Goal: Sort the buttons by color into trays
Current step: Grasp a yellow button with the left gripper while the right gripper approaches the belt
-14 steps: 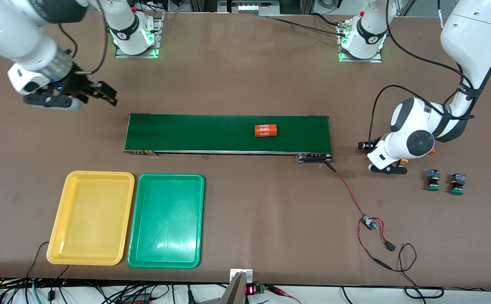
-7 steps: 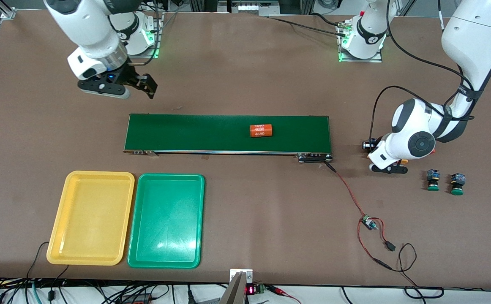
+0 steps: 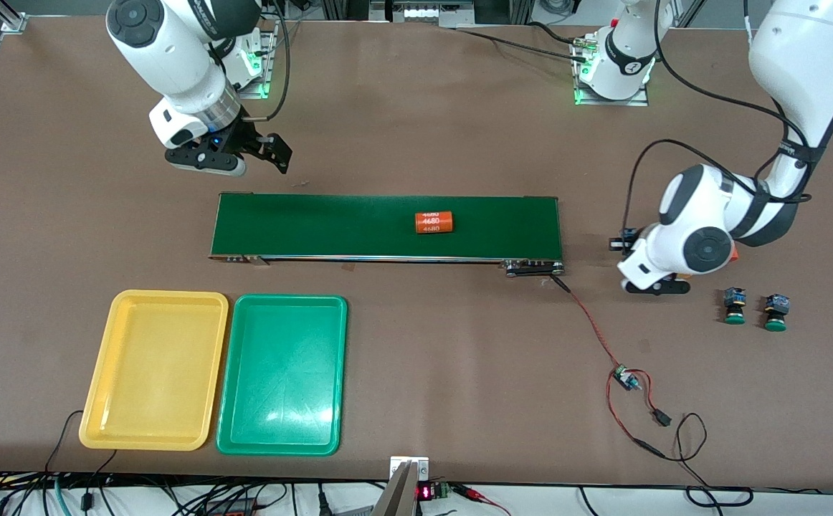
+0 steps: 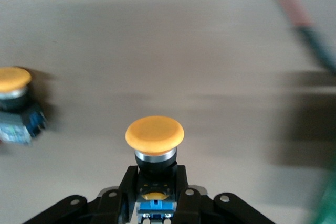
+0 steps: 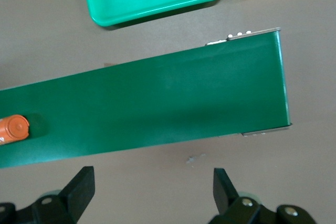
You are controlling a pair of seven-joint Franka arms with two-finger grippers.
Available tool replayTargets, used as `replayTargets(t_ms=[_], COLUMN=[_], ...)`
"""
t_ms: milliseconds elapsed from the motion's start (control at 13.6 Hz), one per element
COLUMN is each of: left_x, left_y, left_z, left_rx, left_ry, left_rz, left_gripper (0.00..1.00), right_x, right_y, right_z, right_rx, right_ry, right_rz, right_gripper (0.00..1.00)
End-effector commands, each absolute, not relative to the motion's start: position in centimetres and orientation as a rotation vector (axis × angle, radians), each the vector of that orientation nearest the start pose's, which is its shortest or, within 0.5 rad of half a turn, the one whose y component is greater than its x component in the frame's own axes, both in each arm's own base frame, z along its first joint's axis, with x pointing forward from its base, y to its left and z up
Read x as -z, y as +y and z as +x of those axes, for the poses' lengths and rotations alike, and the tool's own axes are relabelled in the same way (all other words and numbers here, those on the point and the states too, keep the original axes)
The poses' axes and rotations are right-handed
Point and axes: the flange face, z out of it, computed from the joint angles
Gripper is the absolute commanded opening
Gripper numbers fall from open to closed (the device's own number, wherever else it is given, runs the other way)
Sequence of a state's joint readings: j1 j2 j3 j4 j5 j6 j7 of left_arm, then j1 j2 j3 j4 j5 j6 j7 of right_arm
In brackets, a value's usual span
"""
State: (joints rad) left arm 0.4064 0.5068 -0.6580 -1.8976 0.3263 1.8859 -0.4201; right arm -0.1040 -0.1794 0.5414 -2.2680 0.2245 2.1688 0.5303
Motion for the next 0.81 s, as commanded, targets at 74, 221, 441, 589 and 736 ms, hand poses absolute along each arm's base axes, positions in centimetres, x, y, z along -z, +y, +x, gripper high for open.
replayTargets(t_ms=[74,221,441,589,736], left_x=[-29.5,-29.4,-27.2,-26.6,-26.6], left_y=[-18.1,-21.1,-25.9,-27.1,-27.1], left_z=[55.7,55.2,53.6,53.0,53.0], left_rx=[-0.558,-0.544,-0.554,-0.569,-0.570], left_ry=[0.031,0.077,0.125,0.142,0.144], left_rz=[-3.039,-3.107,-3.151,-3.150,-3.150], left_gripper=[0.20,0.20,0.25,0.41,0.92], right_x=[-41.2,-40.6,-40.3,-40.1,-40.1], right_y=[24.3,24.8,25.1,25.0,25.0], right_z=[44.8,44.8,44.8,44.8,44.8], right_rx=[0.012,0.001,0.004,-0.001,-0.005], right_ry=[0.398,0.391,0.380,0.382,0.376], right_rz=[-2.962,-2.959,-2.956,-2.958,-2.964], right_gripper=[1.00,1.00,1.00,1.00,1.00])
